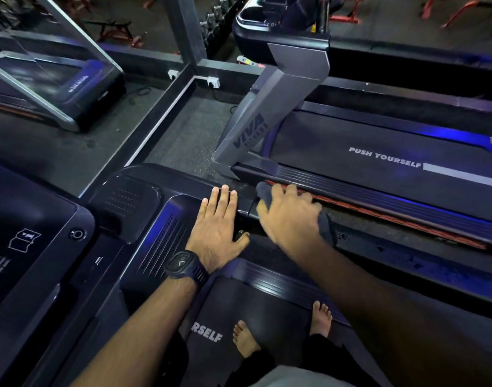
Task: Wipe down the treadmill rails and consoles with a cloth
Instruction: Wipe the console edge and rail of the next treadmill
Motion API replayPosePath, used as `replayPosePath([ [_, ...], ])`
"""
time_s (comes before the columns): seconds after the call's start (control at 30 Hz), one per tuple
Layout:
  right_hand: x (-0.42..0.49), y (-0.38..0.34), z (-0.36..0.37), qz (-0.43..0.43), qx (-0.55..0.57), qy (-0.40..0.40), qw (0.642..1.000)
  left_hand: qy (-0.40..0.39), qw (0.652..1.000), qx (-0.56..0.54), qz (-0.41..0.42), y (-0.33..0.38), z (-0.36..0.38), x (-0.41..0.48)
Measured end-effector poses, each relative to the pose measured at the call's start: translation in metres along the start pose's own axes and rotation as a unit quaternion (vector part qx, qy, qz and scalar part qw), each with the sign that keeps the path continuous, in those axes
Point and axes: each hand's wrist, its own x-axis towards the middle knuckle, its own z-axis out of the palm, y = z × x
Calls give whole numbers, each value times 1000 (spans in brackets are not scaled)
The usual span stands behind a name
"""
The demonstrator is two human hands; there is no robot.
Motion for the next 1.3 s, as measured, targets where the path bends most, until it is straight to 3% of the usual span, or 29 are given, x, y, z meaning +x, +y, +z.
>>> replayPosePath([
  [0.07,-20,-5,8,-54,-53,20,997,2,1000,-1,3,1,0,-1],
  [0.17,-3,-6,5,-121,-30,34,992,-2,1000,-10,9,2,0,-3],
  [0.3,35,6,-14,-27,107,-116,987,-11,1000,-5,8,6,-3,-5],
  [0.37,18,7,-5,-6,48,-58,997,-13,1000,-4,6,6,-2,-6],
  [0.43,-13,2,10,-48,-34,31,998,-10,1000,-5,8,7,0,-7],
  [0.57,-9,-1,12,-126,-37,48,990,-9,1000,-2,13,7,-1,-7],
  [0.67,30,4,-7,-53,78,-83,992,-9,1000,4,15,9,-2,-8],
  [0.73,30,7,-9,1,88,-117,989,-9,1000,7,16,10,-2,-9],
  [0.83,-4,7,1,-52,-23,10,998,-16,1000,9,19,12,-4,-8],
  [0.93,-9,5,3,-139,-55,35,988,-21,1000,7,19,11,-5,-7],
  [1.0,14,6,-1,-142,1,-15,990,-17,1000,7,19,10,-4,-8],
  [1.07,35,11,-11,-79,80,-118,987,-15,1000,9,18,12,-4,-8],
  [1.13,37,15,-14,-20,94,-148,984,-19,1000,10,17,14,-5,-7],
  [1.23,1,11,-2,-59,-25,-19,998,-28,999,12,13,14,-6,-7],
  [1.3,-13,9,1,-114,-63,0,992,-25,1000,8,14,14,-6,-6],
])
